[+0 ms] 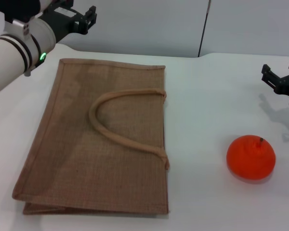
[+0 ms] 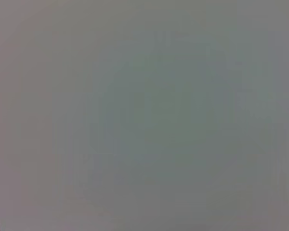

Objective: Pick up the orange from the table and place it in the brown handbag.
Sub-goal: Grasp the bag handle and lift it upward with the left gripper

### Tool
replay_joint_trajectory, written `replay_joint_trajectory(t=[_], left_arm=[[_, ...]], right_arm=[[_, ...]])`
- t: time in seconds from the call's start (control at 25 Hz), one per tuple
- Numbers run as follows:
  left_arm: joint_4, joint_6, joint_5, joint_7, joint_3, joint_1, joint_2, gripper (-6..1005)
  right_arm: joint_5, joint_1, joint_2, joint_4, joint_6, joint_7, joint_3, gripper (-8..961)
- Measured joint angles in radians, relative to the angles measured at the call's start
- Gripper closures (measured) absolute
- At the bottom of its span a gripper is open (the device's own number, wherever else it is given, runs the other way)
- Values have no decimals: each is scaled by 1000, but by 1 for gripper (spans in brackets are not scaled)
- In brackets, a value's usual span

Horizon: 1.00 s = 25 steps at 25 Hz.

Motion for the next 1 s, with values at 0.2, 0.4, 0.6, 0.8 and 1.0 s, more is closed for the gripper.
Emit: replay_joint_trajectory(t=[0.2,0.4,0.6,0.8,1.0], left_arm=[[-4,2,0,0,1,-1,0,414],[-16,3,0,0,1,-2,0,413],[-17,3,0,0,1,-2,0,413],[-17,-6,0,-9,4,-7,1,413],[8,-9,0,-20,40,-10,5,412]], right_arm=[[0,0,0,0,-6,0,-1,130],[0,0,0,0,-7,0,-4,130],[0,0,0,0,-7,0,-5,130],[0,-2,0,0,-9,0,-6,130],[0,-11,-1,0,-9,0,-8,129]])
